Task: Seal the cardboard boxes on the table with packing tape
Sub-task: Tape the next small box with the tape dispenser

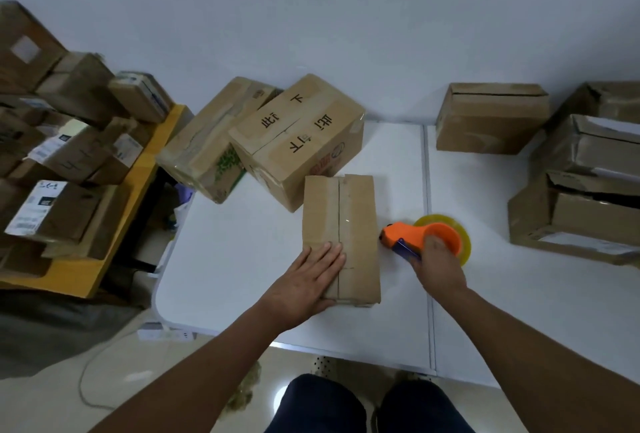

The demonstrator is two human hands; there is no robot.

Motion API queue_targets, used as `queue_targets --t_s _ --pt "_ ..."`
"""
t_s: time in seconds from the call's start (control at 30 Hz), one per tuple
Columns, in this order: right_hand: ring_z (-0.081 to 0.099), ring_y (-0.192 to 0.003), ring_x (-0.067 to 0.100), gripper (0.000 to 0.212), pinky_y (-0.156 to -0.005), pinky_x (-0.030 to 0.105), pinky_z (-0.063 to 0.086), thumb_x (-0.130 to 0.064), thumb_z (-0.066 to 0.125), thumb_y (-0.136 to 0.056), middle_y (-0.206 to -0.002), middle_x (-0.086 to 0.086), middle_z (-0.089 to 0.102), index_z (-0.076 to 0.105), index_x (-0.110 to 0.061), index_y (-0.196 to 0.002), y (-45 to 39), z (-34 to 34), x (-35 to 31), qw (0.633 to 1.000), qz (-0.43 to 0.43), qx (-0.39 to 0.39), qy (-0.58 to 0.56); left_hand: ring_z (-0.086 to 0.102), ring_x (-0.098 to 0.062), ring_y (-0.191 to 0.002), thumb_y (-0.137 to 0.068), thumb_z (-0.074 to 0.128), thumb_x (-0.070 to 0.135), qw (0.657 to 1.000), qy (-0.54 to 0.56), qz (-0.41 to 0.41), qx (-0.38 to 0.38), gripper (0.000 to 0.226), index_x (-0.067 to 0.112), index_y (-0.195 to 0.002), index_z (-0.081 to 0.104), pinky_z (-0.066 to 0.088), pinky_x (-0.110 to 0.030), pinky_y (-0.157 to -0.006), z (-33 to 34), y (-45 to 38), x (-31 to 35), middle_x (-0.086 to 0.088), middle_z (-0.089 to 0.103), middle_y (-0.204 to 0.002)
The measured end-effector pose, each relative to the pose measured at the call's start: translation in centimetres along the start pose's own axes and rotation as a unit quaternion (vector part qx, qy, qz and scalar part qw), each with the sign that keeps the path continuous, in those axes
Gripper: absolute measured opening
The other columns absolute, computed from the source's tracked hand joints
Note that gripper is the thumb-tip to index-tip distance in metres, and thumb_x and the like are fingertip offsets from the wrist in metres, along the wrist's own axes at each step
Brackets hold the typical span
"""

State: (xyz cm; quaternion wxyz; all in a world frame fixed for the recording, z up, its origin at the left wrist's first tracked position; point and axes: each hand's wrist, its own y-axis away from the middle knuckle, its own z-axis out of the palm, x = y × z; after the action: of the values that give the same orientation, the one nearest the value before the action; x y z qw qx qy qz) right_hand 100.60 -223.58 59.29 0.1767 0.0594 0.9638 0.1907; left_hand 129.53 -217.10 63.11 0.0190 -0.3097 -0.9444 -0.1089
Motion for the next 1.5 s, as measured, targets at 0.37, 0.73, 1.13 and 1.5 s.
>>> queue_targets --t_s 0.37,0.73,1.13,1.5 --pt "0.058 -0.085 0.034 0.031 -0.073 0.038 0.045 -0.030 0.038 -0.103 -0.100 0.016 0.063 0.051 -0.006 -0.118 1.6 -6.7 0.6 0.979 0.017 0.101 -0.178 -0.004 -0.019 -0.153 -0.095 0.035 0.051 0.999 0.039 0.003 -0.005 0.080 0.013 -0.159 0.007 -0.003 -0.038 -0.122 -0.3 -1.6 0.5 -0.004 0.001 -0.166" --pt "0.062 -0.077 0.010 0.027 -0.064 0.025 0.046 -0.039 0.045 -0.101 -0.093 -0.002 0.068 0.061 -0.017 -0.102 4.0 -14.5 -3.6 0.963 -0.064 0.038 -0.261 0.021 -0.001 -0.143 -0.101 0.046 0.051 0.935 0.332 -0.124 0.029 0.066 0.032 -0.158 0.018 0.022 -0.025 -0.117 -6.6 -6.5 0.8 0.019 0.017 -0.160" --pt "0.065 -0.080 0.009 0.035 -0.073 0.023 0.051 -0.053 0.045 -0.097 -0.092 -0.008 0.068 0.063 -0.022 -0.100 4.9 -15.0 -6.4 0.977 -0.142 -0.078 -0.142 0.070 -0.015 -0.084 -0.103 0.050 0.024 0.453 0.822 -0.341 0.058 0.024 0.010 -0.099 0.069 0.055 -0.027 -0.075 -12.5 -5.7 2.0 -0.007 0.074 -0.092" --pt "0.064 -0.084 0.009 0.030 -0.074 0.020 0.050 -0.050 0.047 -0.097 -0.099 -0.007 0.068 0.060 -0.024 -0.104 5.3 -14.9 -6.4 0.970 -0.146 -0.109 -0.162 0.067 -0.014 -0.090 -0.095 0.063 0.019 0.450 0.829 -0.331 0.025 0.015 0.010 -0.105 0.071 0.056 -0.021 -0.071 -12.2 -5.3 1.9 -0.008 0.071 -0.100"
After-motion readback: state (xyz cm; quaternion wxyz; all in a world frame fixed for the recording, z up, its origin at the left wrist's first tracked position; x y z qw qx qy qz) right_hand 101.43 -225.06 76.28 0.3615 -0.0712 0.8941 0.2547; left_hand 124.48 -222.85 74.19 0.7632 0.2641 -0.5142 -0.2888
